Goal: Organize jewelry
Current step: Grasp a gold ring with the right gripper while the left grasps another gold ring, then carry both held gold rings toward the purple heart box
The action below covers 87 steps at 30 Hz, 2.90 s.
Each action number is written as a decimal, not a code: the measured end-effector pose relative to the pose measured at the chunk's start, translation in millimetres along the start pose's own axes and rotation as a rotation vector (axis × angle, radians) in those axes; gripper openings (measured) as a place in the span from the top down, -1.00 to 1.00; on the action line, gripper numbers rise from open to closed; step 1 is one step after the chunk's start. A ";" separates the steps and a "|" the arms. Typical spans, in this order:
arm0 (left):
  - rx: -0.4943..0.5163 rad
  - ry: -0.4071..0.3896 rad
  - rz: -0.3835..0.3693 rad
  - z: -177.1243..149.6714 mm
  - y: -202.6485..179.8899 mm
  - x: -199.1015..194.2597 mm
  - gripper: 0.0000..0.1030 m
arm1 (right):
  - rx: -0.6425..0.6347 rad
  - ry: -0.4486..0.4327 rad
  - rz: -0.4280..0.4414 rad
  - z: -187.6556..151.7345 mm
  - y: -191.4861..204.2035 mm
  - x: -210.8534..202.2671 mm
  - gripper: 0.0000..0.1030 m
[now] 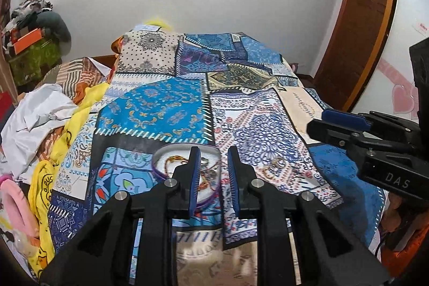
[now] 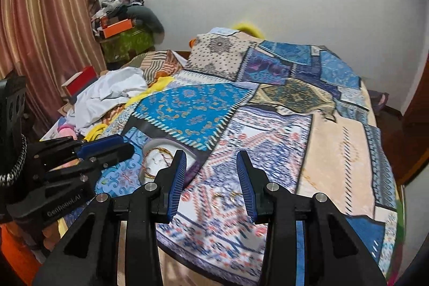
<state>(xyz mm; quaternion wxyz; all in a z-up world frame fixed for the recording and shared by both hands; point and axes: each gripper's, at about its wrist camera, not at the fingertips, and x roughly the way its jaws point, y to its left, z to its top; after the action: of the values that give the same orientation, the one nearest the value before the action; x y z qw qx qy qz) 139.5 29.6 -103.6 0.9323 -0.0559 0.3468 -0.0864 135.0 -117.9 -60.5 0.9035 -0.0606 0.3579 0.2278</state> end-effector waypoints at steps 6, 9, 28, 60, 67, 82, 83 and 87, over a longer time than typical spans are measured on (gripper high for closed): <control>0.020 0.033 -0.017 -3.9 -16.9 10.1 0.52 | 0.024 0.002 -0.048 -12.5 -23.0 -12.2 0.31; 0.033 0.067 -0.034 -7.5 -26.7 21.9 0.51 | 0.044 0.014 -0.062 -19.1 -34.4 -12.9 0.29; 0.120 0.211 -0.084 -26.5 -68.6 96.3 0.50 | 0.102 0.113 -0.052 -48.7 -69.0 13.3 0.27; 0.047 0.086 -0.079 -21.6 -29.7 65.5 0.61 | -0.045 0.224 0.026 -36.5 -24.8 64.0 0.27; 0.018 0.089 -0.084 -23.7 -23.5 66.3 0.61 | -0.086 0.267 0.023 -39.7 -18.4 76.8 0.26; 0.034 0.056 -0.071 -21.3 -26.2 35.3 0.74 | -0.006 0.195 0.038 -37.0 -28.6 62.6 0.66; 0.037 0.059 -0.068 -21.2 -26.1 34.4 0.74 | 0.003 0.186 0.039 -36.0 -29.6 59.9 0.66; 0.029 0.090 -0.068 -26.6 -21.6 29.9 0.70 | 0.024 0.158 0.035 -35.0 -32.4 48.6 0.66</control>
<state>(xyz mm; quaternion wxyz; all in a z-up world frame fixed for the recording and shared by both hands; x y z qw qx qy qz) 141.6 1.4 -139.1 0.9131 -0.0500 0.3847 -0.1255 159.2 -138.3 -120.7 0.8689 -0.0611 0.4320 0.2337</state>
